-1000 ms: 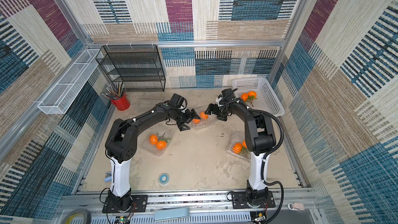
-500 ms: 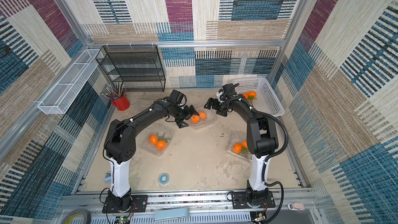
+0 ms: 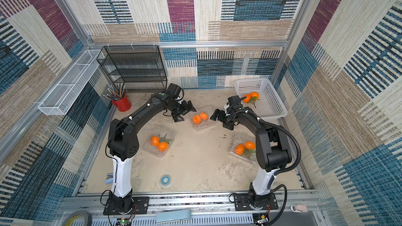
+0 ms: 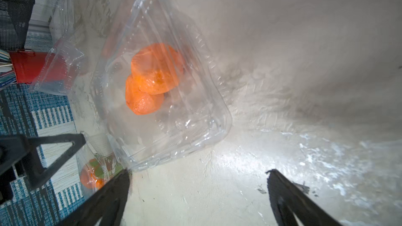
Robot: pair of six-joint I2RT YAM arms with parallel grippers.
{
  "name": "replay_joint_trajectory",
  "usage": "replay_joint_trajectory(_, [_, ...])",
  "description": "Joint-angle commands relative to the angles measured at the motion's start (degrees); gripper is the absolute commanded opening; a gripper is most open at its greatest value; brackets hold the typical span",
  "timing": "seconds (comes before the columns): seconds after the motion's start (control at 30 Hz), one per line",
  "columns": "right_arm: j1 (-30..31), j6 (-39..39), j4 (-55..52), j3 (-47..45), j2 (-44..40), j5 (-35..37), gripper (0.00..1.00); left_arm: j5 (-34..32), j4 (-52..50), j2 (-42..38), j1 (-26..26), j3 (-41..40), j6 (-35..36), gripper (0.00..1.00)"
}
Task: Take oranges out of containers
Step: Open the packing box at the center of the board.
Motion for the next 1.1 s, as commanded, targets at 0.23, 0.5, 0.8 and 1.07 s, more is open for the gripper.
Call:
replay_joint_trajectory(0.23, [0.51, -4.51, 1.06, 16.09, 14.2, -0.6, 0.84, -1.47, -3.72, 2.13, 0.11, 2.22, 9.38, 0.96])
replay_joint_trajectory(0.5, [-0.02, -8.71, -7.11, 26.83, 17.19, 1.86, 0.94, -2.3, -5.75, 3.26, 0.29, 5.83, 8.86, 0.95])
replay_joint_trajectory(0.8, [0.16, 6.86, 20.31, -2.45, 2.19, -17.46, 0.98, -3.17, -9.87, 8.66, 1.03, 15.54, 11.14, 0.96])
replay_joint_trajectory(1.07, [2.97, 15.96, 34.91, -9.92, -0.09, -20.67, 0.98, -6.77, -11.59, 9.48, 1.71, 17.02, 14.1, 0.97])
